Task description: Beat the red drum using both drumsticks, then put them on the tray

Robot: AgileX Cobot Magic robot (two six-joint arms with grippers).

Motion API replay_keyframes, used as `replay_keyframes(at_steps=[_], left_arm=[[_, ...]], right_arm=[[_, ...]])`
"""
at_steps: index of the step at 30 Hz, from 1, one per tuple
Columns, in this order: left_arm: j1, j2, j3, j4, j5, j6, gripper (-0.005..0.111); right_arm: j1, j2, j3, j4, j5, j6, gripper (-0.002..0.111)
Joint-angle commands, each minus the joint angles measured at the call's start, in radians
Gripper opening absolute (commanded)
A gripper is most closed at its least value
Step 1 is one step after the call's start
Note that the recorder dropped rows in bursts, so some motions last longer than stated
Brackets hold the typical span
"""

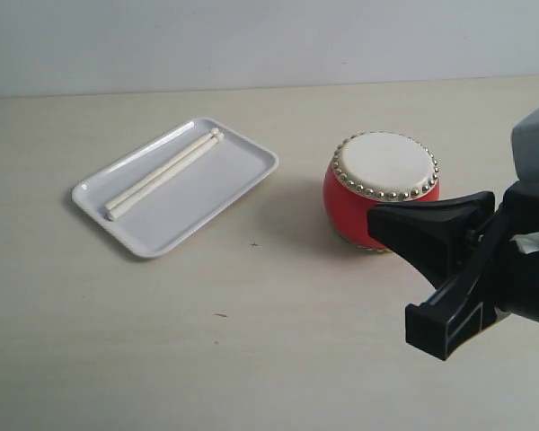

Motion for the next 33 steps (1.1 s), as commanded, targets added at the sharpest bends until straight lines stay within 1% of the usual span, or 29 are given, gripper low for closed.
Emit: replay_keyframes(at_steps=[1,6,9,11,12,13,15,17,21,33], left_arm=[[0.004,-0.004,0.002,-0.002,-0.019,-0.008,0.000],[0.004,-0.004,0.002,-0.010,-0.019,-0.015,0.000],[0.004,-0.004,0.002,-0.010,-0.022,-0.047,0.000],[0.004,-0.004,0.002,0.002,-0.021,-0.102,0.000],[0.004,-0.004,0.002,0.052,-0.021,-0.170,0.000],[0.004,-0.004,0.002,0.142,-0.020,-0.273,0.000],[0.004,-0.004,0.002,0.391,-0.020,-0.518,0.000],[0.004,-0.004,0.002,0.533,-0.020,-0.634,0.000],[0.004,-0.004,0.002,0.541,-0.020,-0.589,0.000],[0.004,-0.004,0.002,0.543,-0.020,-0.597,0.000]], right_arm=[[0.002,-0.003,0.004,-0.010,-0.007,-0.007,0.000],[0.002,-0.003,0.004,-0.010,-0.007,-0.007,0.000],[0.002,-0.003,0.004,-0.010,-0.007,-0.007,0.000],[0.002,-0.003,0.004,-0.010,-0.007,-0.007,0.000],[0.002,-0.003,0.004,-0.010,-0.007,-0.007,0.000],[0.002,-0.003,0.004,-0.010,-0.007,-0.007,0.000],[0.002,-0.003,0.004,-0.010,-0.007,-0.007,0.000],[0.002,-0.003,0.004,-0.010,-0.007,-0.007,0.000],[0.002,-0.003,0.004,-0.010,-0.007,-0.007,0.000],[0.002,-0.003,0.004,-0.010,-0.007,-0.007,0.000]])
